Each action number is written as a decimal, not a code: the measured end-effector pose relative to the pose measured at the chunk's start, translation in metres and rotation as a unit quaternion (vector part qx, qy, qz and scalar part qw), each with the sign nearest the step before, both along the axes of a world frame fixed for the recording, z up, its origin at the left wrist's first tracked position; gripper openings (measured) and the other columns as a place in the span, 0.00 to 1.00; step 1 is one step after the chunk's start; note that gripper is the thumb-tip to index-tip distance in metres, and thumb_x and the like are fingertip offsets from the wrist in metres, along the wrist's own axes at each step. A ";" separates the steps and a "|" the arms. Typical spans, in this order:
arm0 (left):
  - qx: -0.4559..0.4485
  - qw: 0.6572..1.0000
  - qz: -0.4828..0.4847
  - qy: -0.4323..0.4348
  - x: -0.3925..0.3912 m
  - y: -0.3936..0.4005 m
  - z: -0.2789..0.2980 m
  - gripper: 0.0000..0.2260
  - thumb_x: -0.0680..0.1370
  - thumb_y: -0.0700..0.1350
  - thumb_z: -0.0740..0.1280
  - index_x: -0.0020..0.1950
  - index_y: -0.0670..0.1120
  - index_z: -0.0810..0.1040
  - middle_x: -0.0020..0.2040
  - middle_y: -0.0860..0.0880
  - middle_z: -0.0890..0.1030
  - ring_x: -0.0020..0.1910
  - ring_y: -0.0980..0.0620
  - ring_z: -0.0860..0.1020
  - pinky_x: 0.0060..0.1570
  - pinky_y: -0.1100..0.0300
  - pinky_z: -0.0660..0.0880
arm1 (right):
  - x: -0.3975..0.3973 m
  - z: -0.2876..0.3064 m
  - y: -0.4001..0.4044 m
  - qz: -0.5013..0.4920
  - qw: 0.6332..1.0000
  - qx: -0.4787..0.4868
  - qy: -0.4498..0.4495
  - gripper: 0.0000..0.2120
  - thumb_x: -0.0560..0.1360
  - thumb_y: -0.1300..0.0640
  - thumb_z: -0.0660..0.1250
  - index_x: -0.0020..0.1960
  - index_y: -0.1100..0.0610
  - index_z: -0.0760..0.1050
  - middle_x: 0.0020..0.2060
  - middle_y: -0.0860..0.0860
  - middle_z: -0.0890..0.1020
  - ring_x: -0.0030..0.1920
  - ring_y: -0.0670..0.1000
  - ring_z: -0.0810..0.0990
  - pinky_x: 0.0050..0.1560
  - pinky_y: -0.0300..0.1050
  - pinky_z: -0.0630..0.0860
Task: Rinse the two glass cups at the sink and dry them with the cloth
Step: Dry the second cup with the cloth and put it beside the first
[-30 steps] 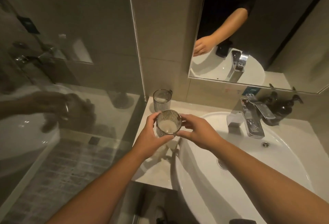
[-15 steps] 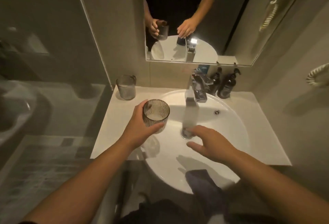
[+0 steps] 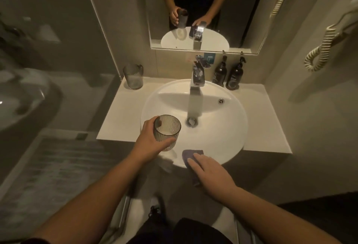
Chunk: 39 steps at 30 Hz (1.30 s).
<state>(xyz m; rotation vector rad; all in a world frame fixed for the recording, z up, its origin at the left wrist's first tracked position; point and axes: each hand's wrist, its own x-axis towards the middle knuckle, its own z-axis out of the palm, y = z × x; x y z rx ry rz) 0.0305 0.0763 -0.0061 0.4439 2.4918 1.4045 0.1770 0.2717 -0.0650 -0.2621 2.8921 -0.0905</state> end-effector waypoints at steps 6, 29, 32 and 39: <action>-0.019 1.000 0.001 0.011 0.015 -0.010 0.003 0.44 0.61 0.64 0.73 0.73 0.51 0.65 0.64 0.53 0.69 0.63 0.56 0.70 0.64 0.63 0.67 | -0.002 -0.006 -0.001 0.008 0.997 0.004 0.082 0.35 0.66 0.50 0.77 0.69 0.54 0.67 0.61 0.54 0.77 0.57 0.55 0.78 0.57 0.49 0.77; 0.025 0.988 -0.153 0.011 -0.037 0.011 0.037 0.39 0.65 0.56 0.76 0.71 0.59 0.60 0.70 0.54 0.69 0.66 0.55 0.72 0.61 0.69 0.69 | -0.098 0.203 0.002 -0.111 0.953 -0.278 0.044 0.15 0.72 0.61 0.71 0.51 0.44 0.74 0.46 0.44 0.80 0.42 0.45 0.78 0.44 0.37 0.78; 0.023 0.978 -0.206 0.034 -0.052 0.013 0.047 0.38 0.66 0.53 0.79 0.70 0.60 0.63 0.67 0.55 0.73 0.63 0.55 0.75 0.62 0.61 0.74 | -0.116 0.192 -0.016 -0.026 0.985 -0.170 0.033 0.12 0.73 0.56 0.70 0.55 0.49 0.77 0.51 0.46 0.82 0.48 0.47 0.77 0.50 0.42 0.77; -0.061 0.943 -0.306 0.111 -0.082 0.004 0.062 0.39 0.68 0.54 0.79 0.74 0.55 0.64 0.71 0.53 0.71 0.66 0.53 0.70 0.67 0.54 0.72 | -0.141 0.194 -0.031 -0.076 0.956 -0.246 -0.137 0.09 0.71 0.59 0.69 0.51 0.53 0.76 0.40 0.48 0.80 0.38 0.48 0.81 0.36 0.34 0.78</action>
